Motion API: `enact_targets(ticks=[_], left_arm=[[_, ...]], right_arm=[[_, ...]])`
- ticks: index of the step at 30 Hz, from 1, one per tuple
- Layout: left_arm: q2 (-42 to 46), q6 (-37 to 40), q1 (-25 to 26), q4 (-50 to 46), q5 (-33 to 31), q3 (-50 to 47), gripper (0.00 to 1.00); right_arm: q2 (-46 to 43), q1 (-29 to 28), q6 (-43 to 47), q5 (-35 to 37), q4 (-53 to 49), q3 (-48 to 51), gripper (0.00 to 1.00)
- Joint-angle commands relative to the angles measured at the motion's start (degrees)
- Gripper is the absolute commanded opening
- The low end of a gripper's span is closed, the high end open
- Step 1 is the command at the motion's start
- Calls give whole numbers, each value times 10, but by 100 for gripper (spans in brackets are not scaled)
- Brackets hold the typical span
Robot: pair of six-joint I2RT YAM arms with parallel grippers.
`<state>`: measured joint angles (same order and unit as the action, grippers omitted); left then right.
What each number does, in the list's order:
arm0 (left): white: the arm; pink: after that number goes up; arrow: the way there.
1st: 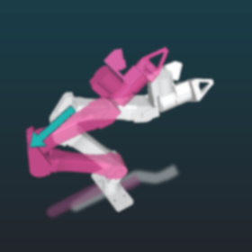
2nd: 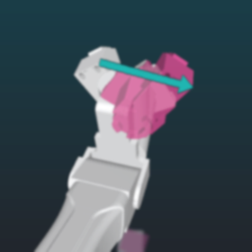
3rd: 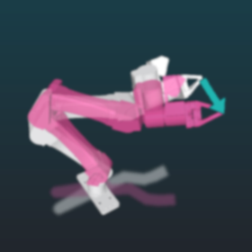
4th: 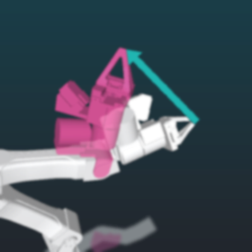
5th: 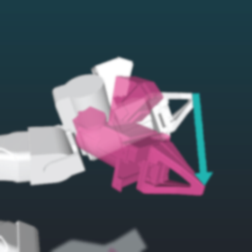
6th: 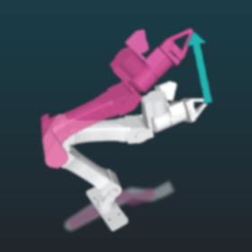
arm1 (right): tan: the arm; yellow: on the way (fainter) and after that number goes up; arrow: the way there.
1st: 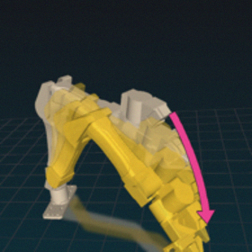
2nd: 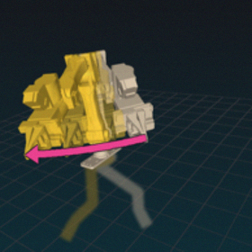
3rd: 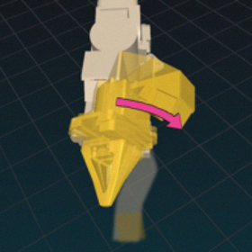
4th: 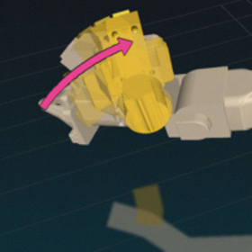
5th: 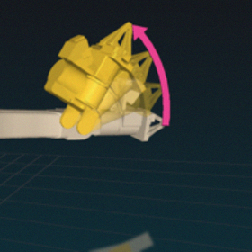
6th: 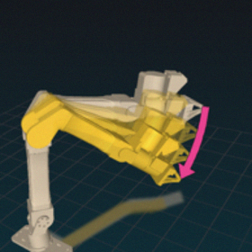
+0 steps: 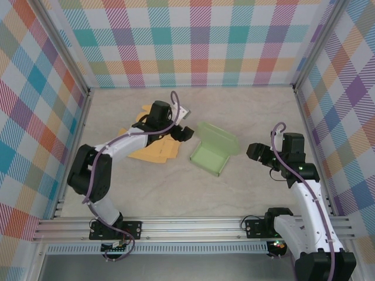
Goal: Fold the paper box
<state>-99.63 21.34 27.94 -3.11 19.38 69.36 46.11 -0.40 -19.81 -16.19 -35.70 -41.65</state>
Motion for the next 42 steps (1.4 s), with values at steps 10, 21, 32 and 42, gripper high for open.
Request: enact_targets(ticks=[10,21,32,42], left_arm=[[-101,157,-4,-95,145,111,84],[-152,186,2,-182,167,191,66],[-186,208,9,-230,140,244,53],[-199,208,14,-263,143,279,34]], right_arm=[[13,-34,21,-18,24,8,78],[104,-124,51,72,56,-23,73],[226,-171,86,120,105,-73,69],[278,-187,99,144,115,-108,51]])
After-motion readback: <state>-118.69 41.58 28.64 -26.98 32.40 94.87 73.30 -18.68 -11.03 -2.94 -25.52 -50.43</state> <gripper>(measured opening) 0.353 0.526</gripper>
